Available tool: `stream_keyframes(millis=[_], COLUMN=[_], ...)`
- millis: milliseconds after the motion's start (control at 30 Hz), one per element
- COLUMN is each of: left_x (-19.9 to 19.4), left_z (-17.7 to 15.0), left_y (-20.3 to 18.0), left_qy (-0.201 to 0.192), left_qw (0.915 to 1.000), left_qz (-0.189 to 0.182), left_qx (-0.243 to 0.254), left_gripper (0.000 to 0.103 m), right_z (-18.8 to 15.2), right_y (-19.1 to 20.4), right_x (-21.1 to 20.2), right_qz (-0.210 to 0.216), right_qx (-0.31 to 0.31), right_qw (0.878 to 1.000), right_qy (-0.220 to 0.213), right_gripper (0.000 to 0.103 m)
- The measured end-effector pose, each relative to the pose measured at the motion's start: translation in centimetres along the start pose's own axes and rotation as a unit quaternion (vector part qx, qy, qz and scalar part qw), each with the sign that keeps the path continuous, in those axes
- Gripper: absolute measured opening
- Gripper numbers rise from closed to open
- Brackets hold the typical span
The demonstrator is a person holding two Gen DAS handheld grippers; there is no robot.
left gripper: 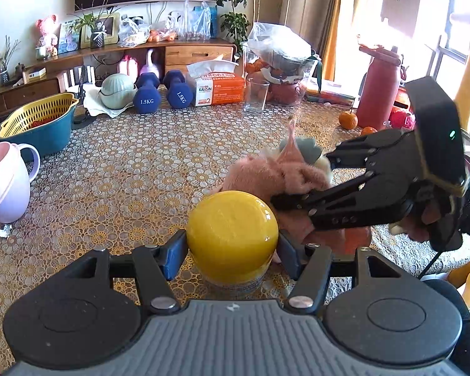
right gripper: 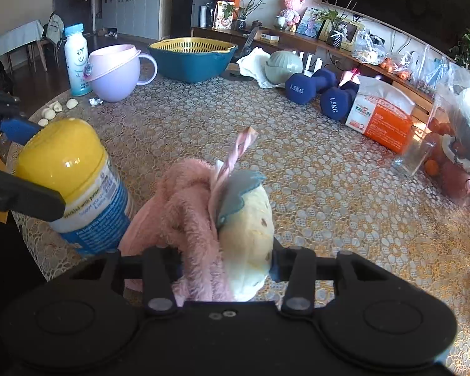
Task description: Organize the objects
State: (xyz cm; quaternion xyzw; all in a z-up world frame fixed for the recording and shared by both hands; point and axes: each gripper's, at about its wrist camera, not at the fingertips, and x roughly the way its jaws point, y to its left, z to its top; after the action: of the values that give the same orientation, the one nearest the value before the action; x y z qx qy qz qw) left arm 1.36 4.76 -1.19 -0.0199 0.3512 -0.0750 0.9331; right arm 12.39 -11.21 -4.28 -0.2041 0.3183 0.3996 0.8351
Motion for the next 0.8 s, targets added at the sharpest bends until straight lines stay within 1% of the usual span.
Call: stream_keyframes(millis=[133, 233, 367, 433, 533, 667, 733, 800], left_x=[0.6, 1.1, 1.9, 2.1, 2.2, 2.3, 2.3, 2.3], left_z=[0.1, 0.5, 1.0, 1.2, 1.2, 1.0, 0.9, 0.9], left_y=[-0.9, -1.5, -2.1, -2.3, -2.6, -2.8, -2.5, -2.4], left_qy=[-0.001, -0.003, -0.004, -0.004, -0.008, -0.011, -0.012, -0.013], left_qw=[0.9999, 0.9996, 0.9994, 0.9993, 0.9987, 0.9981, 0.9985, 0.9985], left_qz=[0.003, 0.007, 0.005, 0.001, 0.004, 0.005, 0.001, 0.001], left_qx=[0.016, 0.029, 0.034, 0.037, 0.05, 0.06, 0.054, 0.054], left_gripper=[0.061, 0.061, 0.061, 0.061, 0.061, 0.061, 0.061, 0.061], right_z=[1.3, 2.3, 3.2, 3.5, 3.6, 3.1, 3.0, 3.0], right_y=[-1.2, -0.5, 1.1, 1.9, 2.7, 2.2, 1.6, 1.3], right_x=[-4.8, -7.8, -9.8, -10.0, -8.9, -6.5, -6.2, -6.0], right_qz=[0.013, 0.025, 0.05, 0.07, 0.067, 0.067, 0.077, 0.067], right_qx=[0.016, -0.002, -0.024, -0.032, -0.051, -0.04, -0.024, -0.02], right_qw=[0.998, 0.996, 0.993, 0.991, 0.992, 0.995, 0.994, 0.995], right_qy=[-0.051, -0.084, -0.107, -0.109, -0.096, -0.069, -0.07, -0.071], right_gripper=[0.045, 0.045, 0.045, 0.045, 0.045, 0.046, 0.046, 0.046])
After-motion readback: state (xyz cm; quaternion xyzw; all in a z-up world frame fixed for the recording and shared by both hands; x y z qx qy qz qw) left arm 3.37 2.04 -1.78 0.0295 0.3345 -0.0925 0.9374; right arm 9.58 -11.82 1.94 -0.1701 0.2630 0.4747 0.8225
